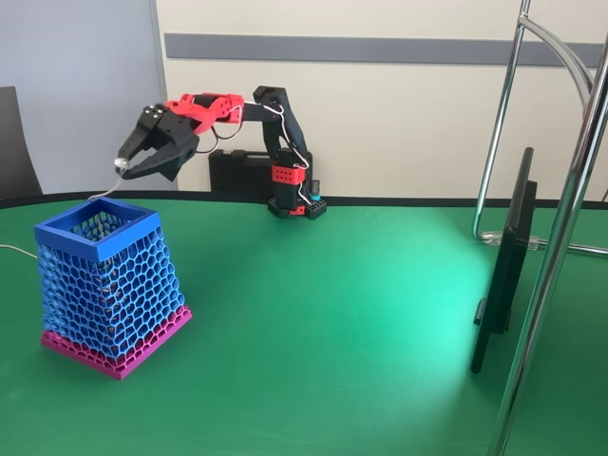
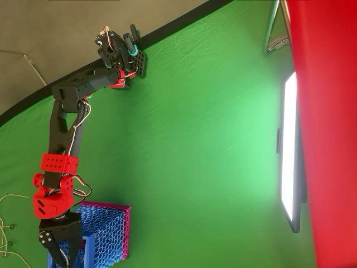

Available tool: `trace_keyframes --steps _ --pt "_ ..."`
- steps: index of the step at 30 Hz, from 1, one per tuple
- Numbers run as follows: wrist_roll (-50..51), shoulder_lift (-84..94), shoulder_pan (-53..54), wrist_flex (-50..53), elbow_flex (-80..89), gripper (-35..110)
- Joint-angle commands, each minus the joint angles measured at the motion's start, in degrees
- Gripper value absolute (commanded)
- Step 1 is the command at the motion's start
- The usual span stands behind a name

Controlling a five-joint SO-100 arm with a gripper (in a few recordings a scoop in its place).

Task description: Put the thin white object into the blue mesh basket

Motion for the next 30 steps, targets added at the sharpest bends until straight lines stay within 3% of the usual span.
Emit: trace_keyframes --steps 1,30 --pt "0.4 1.7 0.4 -1.7 0.6 14" --pt "-1.4 -1.0 -5.0 -4.1 -3.7 15"
